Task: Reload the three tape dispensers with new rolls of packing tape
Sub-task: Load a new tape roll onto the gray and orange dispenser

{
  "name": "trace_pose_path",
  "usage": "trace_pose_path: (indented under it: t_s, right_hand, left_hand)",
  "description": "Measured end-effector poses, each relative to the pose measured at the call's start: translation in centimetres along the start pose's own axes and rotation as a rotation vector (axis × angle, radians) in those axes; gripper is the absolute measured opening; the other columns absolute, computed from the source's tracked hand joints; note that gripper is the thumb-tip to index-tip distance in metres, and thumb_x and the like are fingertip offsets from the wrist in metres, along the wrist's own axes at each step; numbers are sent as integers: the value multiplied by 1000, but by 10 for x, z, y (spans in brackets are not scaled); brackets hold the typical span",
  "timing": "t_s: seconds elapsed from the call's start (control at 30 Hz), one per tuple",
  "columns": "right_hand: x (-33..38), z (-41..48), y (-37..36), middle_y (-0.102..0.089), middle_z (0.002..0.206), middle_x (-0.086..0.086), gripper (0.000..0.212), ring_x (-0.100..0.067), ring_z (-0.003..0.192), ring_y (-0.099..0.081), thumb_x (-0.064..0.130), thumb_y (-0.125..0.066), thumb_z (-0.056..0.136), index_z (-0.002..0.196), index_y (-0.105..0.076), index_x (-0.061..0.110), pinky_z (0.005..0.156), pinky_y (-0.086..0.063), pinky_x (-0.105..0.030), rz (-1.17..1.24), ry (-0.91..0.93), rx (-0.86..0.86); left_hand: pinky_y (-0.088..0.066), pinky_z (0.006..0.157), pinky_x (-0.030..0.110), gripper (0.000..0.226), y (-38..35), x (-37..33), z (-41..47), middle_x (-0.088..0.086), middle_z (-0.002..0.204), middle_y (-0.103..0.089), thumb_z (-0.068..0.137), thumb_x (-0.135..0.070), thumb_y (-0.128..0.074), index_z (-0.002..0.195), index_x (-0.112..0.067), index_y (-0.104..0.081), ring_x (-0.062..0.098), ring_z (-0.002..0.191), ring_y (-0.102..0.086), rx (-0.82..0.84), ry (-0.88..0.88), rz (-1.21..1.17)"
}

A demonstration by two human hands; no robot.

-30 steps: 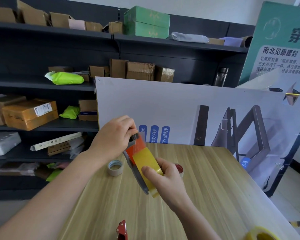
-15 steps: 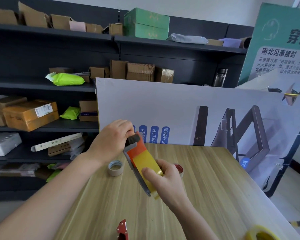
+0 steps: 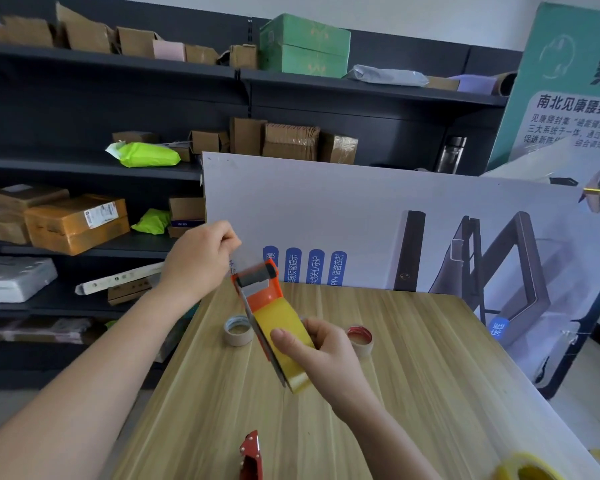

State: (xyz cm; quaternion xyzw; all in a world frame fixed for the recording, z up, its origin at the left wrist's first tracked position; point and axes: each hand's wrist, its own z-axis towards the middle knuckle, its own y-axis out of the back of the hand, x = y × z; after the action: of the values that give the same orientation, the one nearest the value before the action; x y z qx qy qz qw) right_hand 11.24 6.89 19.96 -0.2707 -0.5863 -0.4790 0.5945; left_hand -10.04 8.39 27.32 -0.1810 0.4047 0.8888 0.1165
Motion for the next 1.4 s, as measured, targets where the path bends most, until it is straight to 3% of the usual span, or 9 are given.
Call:
trace_pose_path:
  t_s: [0.13,0.3,0.47,0.6,0.7,0.9,1.07,1.23,1.4]
  right_hand:
    - [1,1,-6,-62,78,-5,45,-15,71,-60,46,-72,72,95,-66,8,65,-49,-30,6,-41,40]
    - [7,1,-9,-69,90,-24,58,-37,81,-67,56,-72,73,93,-67,1,73,-56,-49,60,-54,-76]
    - [4,-4,-7,-59,65,10,26,-2,61,-57,39,-72,69,84,-66,18,56,-46,-16,55,-20,49]
    - [1,-6,-12,-60,71,-10,57,-14,66,-55,55,-68,75,87,-64,0,63,-45,-28,113,-40,-28]
    - [1,-5,-12,-63,80,-25,60,-22,71,-56,51,-70,76,92,-62,-7,67,-46,-37,122,-25,-67]
    - [-5,-9,-8,-54,70,-8,54,-18,65,-51,43,-67,71,87,-58,-8,60,-43,-26,153,-44,-74]
    - [-8,-12,-8,-65,85,-32,79,-41,71,-65,67,-70,64,88,-61,-8,64,-49,-38,167,-24,-115]
    - [-10,-15,-5,-58,66,-7,53,-14,62,-55,48,-68,65,82,-62,-2,56,-45,-22,172,-60,-25]
    - [-6,-17,-3,-47,69,-10,62,-20,64,-46,46,-66,65,83,-53,-11,58,-40,-29,232,-42,-50]
  left_hand:
    - [-34,58,31,17,3,0,4,-2,75,-56,95,-17,-49,78,-15,-53,19,72,-52,-15,-23,8]
    - [-44,62,38,17,3,-2,6,2,81,-59,95,-16,-48,82,-10,-56,23,77,-55,-68,2,37]
    - [-42,62,37,19,21,8,22,9,81,-62,95,-19,-49,84,-6,-59,27,74,-55,-127,176,-31]
    - [-50,70,41,18,20,0,25,6,83,-64,94,-21,-51,85,-9,-61,26,79,-57,-50,121,-5]
    - [-50,69,42,18,19,4,28,7,84,-63,95,-21,-51,85,-8,-61,26,80,-58,-86,158,18]
    - [-52,70,42,18,14,1,32,6,85,-63,95,-23,-51,86,-11,-62,26,81,-58,-48,153,40]
    - [-48,66,40,18,16,3,42,8,87,-63,96,-21,-50,86,-9,-60,26,81,-57,-123,180,48]
    - [-49,69,41,20,16,-1,48,9,86,-65,95,-21,-51,86,-8,-62,27,83,-57,-135,154,35]
    - [-51,70,45,20,11,-5,45,11,87,-64,96,-19,-48,88,-6,-61,28,83,-57,-191,154,41]
